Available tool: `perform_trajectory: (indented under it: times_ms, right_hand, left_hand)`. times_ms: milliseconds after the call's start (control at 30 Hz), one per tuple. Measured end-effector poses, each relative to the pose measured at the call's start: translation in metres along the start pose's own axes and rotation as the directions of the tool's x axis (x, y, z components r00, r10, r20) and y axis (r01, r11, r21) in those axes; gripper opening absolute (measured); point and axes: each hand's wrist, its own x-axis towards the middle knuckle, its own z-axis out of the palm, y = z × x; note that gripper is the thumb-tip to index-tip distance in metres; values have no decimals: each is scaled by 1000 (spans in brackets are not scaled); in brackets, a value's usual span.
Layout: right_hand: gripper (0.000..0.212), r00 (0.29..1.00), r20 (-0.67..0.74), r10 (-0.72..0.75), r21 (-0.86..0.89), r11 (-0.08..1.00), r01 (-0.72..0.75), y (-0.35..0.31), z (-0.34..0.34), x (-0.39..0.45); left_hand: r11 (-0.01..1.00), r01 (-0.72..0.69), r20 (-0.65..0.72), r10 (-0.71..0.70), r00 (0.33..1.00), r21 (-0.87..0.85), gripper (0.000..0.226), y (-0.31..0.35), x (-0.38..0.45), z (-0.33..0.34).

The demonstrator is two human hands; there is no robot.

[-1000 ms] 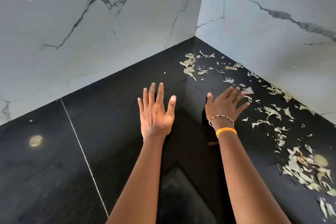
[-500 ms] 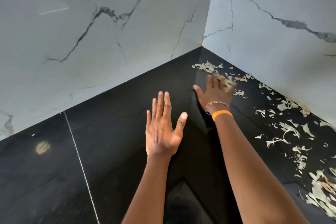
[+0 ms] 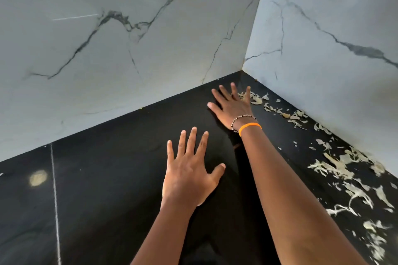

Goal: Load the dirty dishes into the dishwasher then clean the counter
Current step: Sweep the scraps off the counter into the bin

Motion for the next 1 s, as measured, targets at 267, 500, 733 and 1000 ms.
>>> perform_trajectory:
  times_ms: [267,500,733,1000]
  right_hand:
    - [85,778,-51,626,-12,779,-627,31,0,-19]
    - [70,982,17,188,-14,982,-187,46,3,4]
    - [72,908,1,420,-42,907,-419,86,5,-38]
    - [78,808,57,587,-63,810,-583,106,-4,-148]
  left_hand:
    - [999,-24,32,23,999,27,84,-1,11,-1]
    - [999,-30,40,30,999,11,77,0,10,-5]
    - [1000,-16,41,15,999,23,77,0,10,-5]
    - [997,-66,-33,65,997,-34,70,3,8,-3]
